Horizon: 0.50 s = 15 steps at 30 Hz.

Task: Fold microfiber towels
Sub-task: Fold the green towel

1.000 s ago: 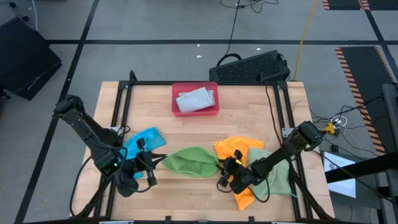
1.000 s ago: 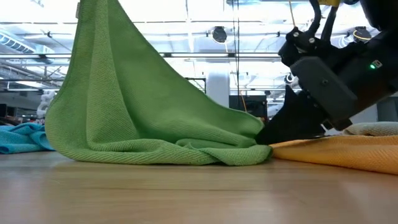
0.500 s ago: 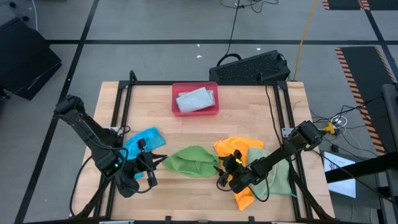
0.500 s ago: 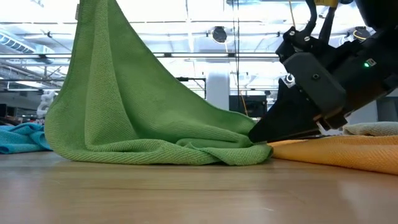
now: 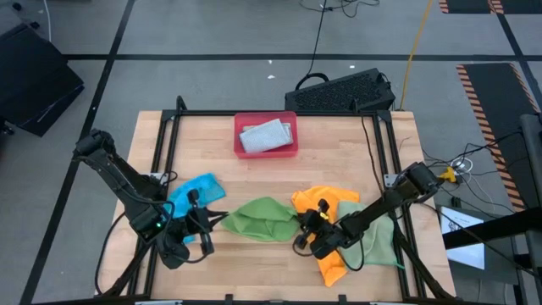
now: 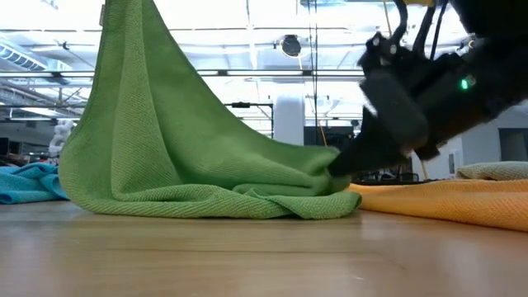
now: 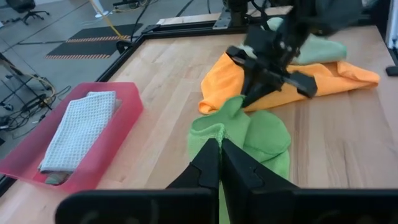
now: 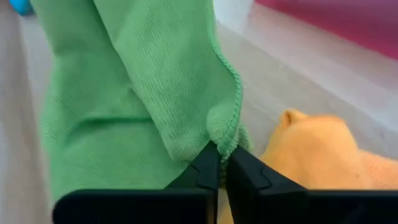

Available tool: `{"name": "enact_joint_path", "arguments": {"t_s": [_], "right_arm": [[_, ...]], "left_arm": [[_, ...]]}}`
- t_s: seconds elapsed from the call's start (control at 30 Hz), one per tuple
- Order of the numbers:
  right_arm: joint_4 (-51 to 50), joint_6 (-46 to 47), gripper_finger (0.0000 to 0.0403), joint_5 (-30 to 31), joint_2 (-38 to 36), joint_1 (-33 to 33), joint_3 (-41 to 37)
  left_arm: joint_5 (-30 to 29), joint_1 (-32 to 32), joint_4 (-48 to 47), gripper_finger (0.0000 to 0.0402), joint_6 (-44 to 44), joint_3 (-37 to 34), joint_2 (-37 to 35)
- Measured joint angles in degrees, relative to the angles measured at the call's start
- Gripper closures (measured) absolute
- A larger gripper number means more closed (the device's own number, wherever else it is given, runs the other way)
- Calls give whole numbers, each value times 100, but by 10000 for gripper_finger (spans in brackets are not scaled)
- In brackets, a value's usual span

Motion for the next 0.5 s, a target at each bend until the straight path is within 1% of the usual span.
{"name": "enact_joint_path", "arguments": {"t_s": [0.1,0.23,0.37,0.5], "right_arm": [[-113,-305,391,-40,-371,6,0],[-274,-1306,399,-320,-1159,-2,0],[-736,-1925,399,-470,-2189,-210,0],[-793,-2790,400,-803,-3222,-568,11]], "left_arm": [[41,0,208,391,354,0,0],[66,0,659,389,1363,0,-87],[212,101,1064,396,2145,2,-512],[270,243,1424,390,3036,2,-1112]]}}
